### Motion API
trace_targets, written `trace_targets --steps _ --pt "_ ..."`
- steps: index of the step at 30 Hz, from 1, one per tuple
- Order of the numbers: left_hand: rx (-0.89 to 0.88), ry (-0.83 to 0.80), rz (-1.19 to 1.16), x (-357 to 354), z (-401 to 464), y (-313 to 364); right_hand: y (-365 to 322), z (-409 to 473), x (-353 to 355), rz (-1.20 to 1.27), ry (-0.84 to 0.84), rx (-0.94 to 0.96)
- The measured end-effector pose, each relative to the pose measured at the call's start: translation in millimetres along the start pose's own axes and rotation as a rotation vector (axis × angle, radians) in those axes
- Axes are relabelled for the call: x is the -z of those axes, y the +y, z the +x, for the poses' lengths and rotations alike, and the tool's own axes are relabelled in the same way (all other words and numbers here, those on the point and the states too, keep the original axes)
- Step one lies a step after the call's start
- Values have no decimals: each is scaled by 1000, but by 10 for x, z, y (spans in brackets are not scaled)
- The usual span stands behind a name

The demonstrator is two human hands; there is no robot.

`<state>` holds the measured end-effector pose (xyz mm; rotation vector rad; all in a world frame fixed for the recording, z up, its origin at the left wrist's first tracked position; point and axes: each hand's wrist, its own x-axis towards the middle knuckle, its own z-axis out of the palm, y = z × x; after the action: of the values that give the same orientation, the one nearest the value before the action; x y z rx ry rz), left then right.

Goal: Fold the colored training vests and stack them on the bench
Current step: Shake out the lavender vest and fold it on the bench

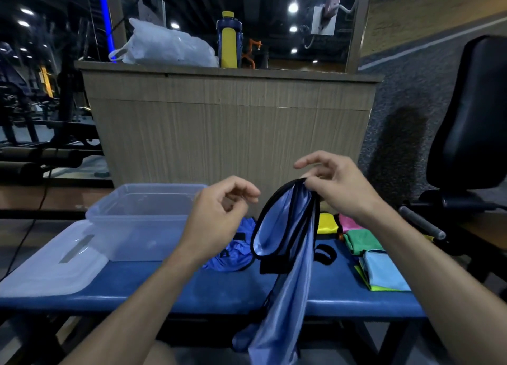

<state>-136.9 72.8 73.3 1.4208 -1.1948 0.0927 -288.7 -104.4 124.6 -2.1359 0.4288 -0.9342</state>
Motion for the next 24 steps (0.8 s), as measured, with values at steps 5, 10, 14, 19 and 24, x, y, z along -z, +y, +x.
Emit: trace_targets --steps 5,10,14,19,24 --pt "-400 -24 263 -99 -282 239 -105 96 26 -39 -44 58" --pt "-448 -177 773 -212 -405 -4 -156 109 37 -25 -74 96" --pt "-444 -275 919 -82 -334 -268 -120 95 182 70 -88 100" --pt "-358 -336 782 320 42 -38 174 67 381 197 -131 35" --pt "-379 -531 589 579 528 630 464 -23 324 612 -220 -201"
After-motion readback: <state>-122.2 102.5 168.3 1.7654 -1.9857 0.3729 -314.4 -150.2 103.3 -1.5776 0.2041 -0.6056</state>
